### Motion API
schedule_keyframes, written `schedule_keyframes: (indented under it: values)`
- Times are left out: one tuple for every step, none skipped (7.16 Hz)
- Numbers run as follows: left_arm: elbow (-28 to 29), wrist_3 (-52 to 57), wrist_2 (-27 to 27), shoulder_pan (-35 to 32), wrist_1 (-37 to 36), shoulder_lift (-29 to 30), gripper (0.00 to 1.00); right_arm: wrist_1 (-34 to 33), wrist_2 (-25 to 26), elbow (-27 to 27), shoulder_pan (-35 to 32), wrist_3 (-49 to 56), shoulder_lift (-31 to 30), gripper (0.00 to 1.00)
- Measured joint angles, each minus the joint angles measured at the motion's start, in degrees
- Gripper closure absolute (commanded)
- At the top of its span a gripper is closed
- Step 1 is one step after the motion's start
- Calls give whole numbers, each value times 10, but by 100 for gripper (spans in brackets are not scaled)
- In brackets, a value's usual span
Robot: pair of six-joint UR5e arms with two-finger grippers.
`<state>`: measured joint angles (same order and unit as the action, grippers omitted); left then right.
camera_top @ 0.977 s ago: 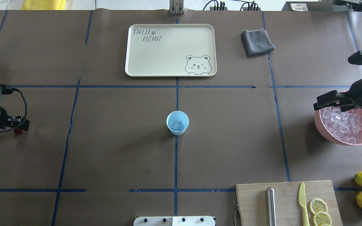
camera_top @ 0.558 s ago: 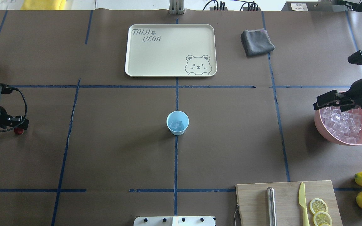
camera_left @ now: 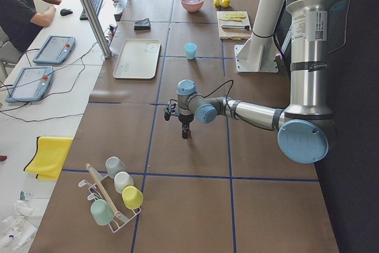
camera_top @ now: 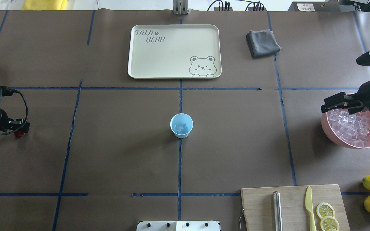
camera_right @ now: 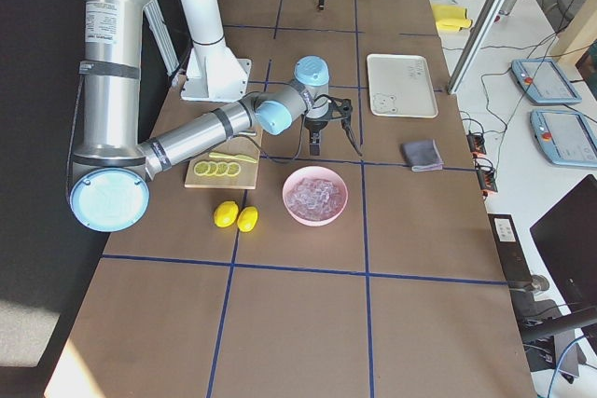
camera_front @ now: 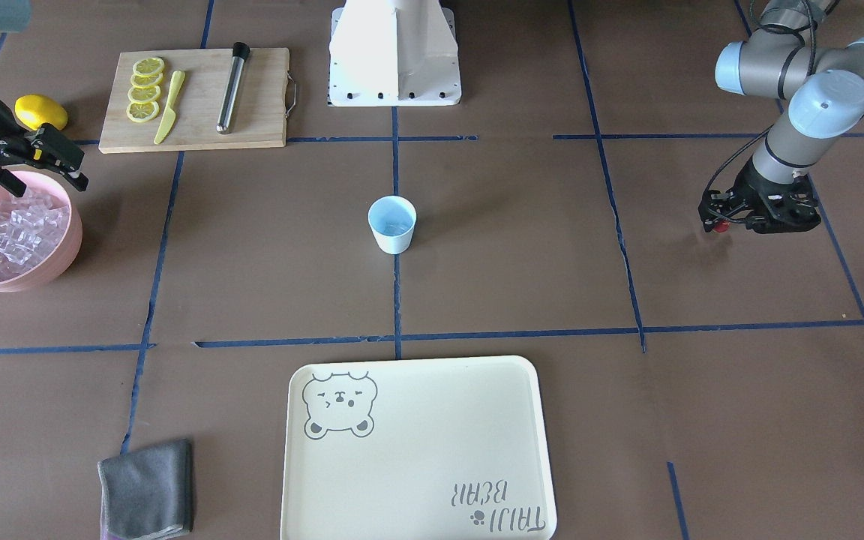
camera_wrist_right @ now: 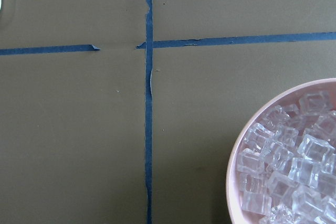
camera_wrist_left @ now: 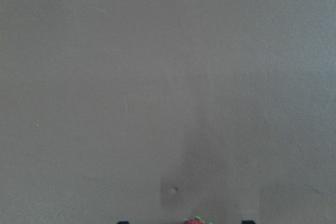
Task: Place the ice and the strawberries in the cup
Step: 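Grasp the strawberry with the left gripper and lift it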
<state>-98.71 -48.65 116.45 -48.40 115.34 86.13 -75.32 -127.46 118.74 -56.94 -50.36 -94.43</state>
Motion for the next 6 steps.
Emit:
schedule_keyframes:
  values:
    - [1,0,0,1,0,0,28,0,-1,0,0,0,0,1]
    - [3,0,0,2,0,0,44,0,-1,0,0,1,0,1]
    - [6,0,0,3,0,0,70,0,-2,0,0,1,0,1]
    - [7,0,2,4,0,0,97,0,-2,0,0,1,0,1]
    - [8,0,3,4,0,0,100,0,-2,1,-1,1,0,1]
    - [7,0,5,4,0,0,100,0,-2,1,-1,1,1,1]
